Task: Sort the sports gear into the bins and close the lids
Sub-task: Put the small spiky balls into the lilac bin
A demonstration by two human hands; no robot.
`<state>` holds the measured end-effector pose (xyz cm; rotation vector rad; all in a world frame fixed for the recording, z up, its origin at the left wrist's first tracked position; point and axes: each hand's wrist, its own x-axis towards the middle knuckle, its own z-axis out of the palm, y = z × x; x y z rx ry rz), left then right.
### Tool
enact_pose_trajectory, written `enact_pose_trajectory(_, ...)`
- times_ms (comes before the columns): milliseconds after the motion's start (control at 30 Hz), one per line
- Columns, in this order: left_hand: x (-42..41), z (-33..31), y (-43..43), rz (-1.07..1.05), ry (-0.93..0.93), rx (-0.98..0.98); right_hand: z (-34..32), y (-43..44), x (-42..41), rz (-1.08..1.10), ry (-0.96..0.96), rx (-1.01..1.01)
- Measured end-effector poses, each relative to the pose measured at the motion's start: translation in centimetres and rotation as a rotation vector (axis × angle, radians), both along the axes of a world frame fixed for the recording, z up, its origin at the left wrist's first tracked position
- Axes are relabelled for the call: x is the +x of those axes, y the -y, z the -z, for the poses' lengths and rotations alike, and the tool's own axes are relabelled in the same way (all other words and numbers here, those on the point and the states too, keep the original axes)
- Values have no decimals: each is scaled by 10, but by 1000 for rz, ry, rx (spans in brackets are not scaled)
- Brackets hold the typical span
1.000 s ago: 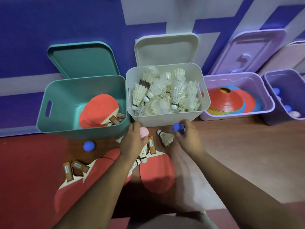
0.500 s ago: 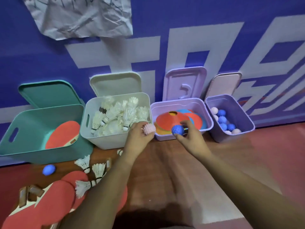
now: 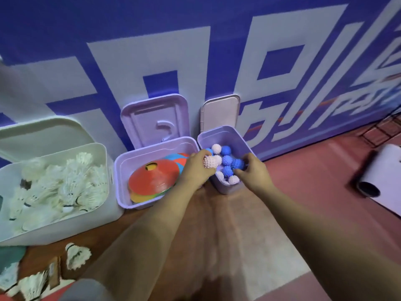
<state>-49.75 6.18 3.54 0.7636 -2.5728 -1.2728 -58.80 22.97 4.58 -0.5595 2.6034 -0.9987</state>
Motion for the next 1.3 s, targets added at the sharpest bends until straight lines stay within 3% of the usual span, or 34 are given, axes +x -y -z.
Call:
enact_pose_trajectory(300,-46,56,-12,107,93,-52,44,-1,-32,-11,51,70)
enact_pose_trajectory(500,-6,46,14,-44,35,-27,14,20,-5,-82,15,-53)
enact_pose_trajectory(633,63,30,46,-190,29,-15,-1,55,38,-245,-23,-100)
enact_pose_trajectory(1000,358,-4,113,-659,186,-136,-6,159,227,-649,-13,-154)
enact_pose_trajectory(1167,465,16,124,-632,306,-69,15,179,316,-719,128,-79)
enact_pose_trajectory(1300,522,42,127,-618,357,57,43,189,380,-655,270,48)
